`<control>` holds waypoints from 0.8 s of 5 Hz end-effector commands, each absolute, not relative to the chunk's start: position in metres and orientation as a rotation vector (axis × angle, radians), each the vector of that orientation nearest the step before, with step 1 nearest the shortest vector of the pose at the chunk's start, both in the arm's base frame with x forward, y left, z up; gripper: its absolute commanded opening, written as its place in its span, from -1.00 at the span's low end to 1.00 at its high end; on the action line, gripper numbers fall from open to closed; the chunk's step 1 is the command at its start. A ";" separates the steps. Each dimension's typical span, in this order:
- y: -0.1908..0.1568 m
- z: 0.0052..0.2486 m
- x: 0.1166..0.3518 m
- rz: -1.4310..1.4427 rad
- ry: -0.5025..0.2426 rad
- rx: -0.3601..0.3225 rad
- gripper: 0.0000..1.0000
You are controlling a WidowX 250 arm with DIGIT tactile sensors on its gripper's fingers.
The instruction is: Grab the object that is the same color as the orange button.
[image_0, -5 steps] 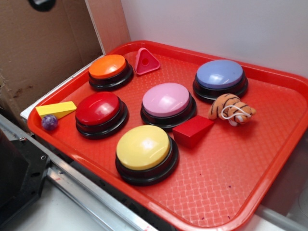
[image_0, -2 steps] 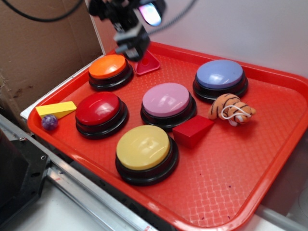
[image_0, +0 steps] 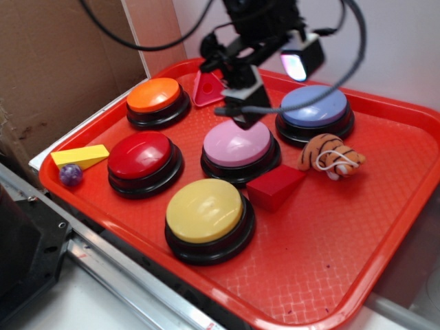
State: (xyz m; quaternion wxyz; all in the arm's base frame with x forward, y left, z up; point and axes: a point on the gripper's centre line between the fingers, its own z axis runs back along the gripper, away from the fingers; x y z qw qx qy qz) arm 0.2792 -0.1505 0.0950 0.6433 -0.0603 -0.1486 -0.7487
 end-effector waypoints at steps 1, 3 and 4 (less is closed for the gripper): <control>-0.197 0.074 0.278 -1.812 -0.281 -0.132 1.00; -0.213 0.044 0.280 -1.812 -0.175 -0.115 1.00; -0.211 0.033 0.279 -1.799 -0.154 -0.136 1.00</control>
